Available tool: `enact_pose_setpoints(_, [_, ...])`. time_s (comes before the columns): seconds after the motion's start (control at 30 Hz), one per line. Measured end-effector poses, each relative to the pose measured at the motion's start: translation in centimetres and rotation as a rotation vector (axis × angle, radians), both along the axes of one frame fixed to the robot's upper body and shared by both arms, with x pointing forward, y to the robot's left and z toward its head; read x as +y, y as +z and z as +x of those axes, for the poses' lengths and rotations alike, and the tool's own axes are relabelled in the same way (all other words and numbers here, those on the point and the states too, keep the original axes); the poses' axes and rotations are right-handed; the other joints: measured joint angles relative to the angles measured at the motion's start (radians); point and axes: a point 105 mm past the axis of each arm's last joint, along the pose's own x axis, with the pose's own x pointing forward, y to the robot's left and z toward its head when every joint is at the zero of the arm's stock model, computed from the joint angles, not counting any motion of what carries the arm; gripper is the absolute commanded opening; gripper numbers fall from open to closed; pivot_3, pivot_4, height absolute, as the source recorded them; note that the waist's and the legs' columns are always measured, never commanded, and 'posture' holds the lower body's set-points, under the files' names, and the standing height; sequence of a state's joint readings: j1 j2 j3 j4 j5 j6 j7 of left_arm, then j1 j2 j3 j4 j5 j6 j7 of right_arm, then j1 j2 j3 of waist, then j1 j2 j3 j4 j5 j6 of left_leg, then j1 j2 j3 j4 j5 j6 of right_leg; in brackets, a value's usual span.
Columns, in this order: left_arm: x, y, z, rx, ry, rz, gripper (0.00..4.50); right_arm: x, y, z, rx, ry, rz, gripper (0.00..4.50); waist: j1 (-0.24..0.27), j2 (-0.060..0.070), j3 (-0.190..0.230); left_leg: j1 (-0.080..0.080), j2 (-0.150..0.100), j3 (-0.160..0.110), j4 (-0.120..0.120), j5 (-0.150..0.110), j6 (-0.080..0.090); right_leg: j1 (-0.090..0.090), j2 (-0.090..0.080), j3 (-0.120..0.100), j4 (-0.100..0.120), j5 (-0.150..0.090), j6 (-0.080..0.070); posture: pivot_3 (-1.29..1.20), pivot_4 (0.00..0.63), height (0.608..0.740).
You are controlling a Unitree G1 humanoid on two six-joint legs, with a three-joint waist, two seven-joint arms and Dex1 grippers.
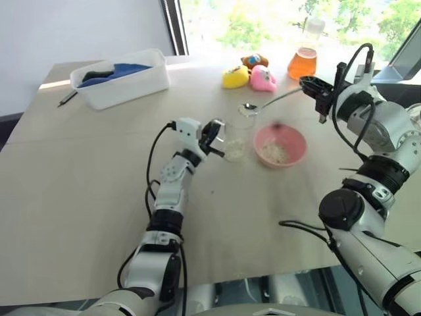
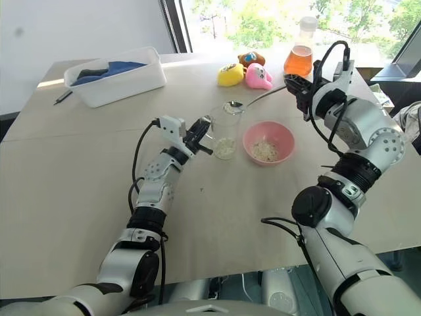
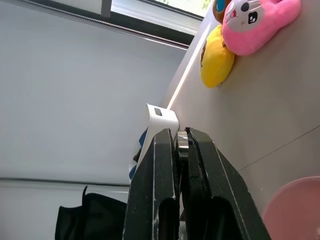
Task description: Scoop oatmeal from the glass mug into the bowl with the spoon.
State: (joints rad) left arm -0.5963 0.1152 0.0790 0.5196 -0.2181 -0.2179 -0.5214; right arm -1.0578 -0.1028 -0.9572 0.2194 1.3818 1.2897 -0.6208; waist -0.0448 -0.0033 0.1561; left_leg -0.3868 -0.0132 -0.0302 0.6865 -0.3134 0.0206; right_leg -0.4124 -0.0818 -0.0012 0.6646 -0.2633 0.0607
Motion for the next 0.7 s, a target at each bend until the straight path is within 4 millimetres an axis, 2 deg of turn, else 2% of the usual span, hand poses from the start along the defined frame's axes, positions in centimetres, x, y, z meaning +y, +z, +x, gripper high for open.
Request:
enact_pose_setpoints(0.27, [-0.1,0.2,0.0,-0.010,-0.006,0.001,0.04,-0.1,0.0,-0.2,0.014,-0.001,0.020,0.00,0.000,0.000,0.000,0.000,0.000,0.000,0.000,0.000,0.000,0.000,0.000,0.000,-0.001,0.000,0.000,0.00,0.150,0.740])
enact_pose_setpoints(0.53, [-0.2,0.3,0.1,-0.016,-0.014,-0.001,0.04,-0.7,1.4,-1.5,-0.060,0.039,0.014,0.00,0.001,0.000,0.000,-0.001,0.000,0.000,0.000,0.000,0.000,0.000,0.000,0.000,-0.001,0.000,0.000,0.00,0.150,0.740])
enact_pose_setpoints(0.7, [-0.2,0.2,0.2,-0.015,-0.015,0.002,0.04,-2.1,1.3,-2.1,-0.064,0.020,-0.013,0.00,0.003,0.000,0.000,-0.001,0.001,0.000,0.000,0.000,0.001,0.000,0.000,0.000,-0.002,0.000,0.000,0.00,0.150,0.740])
